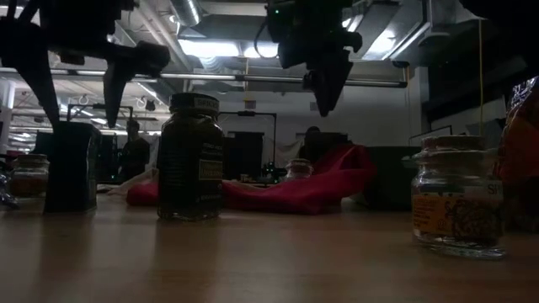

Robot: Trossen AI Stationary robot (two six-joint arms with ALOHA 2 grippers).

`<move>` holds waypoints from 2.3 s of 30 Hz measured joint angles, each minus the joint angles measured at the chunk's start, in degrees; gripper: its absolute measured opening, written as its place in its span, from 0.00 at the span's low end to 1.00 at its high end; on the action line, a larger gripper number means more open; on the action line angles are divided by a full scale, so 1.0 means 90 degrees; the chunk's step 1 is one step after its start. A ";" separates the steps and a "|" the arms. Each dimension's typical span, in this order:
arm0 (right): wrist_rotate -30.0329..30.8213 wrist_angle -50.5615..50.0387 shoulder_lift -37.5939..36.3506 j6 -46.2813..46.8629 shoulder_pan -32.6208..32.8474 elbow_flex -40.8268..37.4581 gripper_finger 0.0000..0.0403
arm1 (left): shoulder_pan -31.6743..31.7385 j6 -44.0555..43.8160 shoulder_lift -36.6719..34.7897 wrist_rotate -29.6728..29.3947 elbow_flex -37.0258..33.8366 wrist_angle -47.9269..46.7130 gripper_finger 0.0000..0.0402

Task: Sort spices by type
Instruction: Put the dark green seasoning can into the transparent bin

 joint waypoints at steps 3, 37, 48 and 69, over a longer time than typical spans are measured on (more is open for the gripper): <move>0.0002 -0.0016 0.0000 0.0000 0.0107 0.0000 0.43 | 0.0001 0.0086 0.0155 -0.0001 0.0000 -0.0002 0.52; -0.0777 0.1590 -0.3704 0.0350 0.0169 -0.3182 0.43 | 0.0773 -0.1591 0.0668 0.0068 0.0801 0.0215 0.28; -0.0703 0.3622 -0.5739 0.1019 0.0169 -0.5754 0.43 | 0.1508 -0.0815 0.0665 -0.0059 0.2382 -0.0325 0.28; 0.0052 0.5857 -0.6330 0.1498 0.0169 -0.7434 0.43 | 0.4359 0.0932 0.2154 0.0337 0.2645 0.5316 0.28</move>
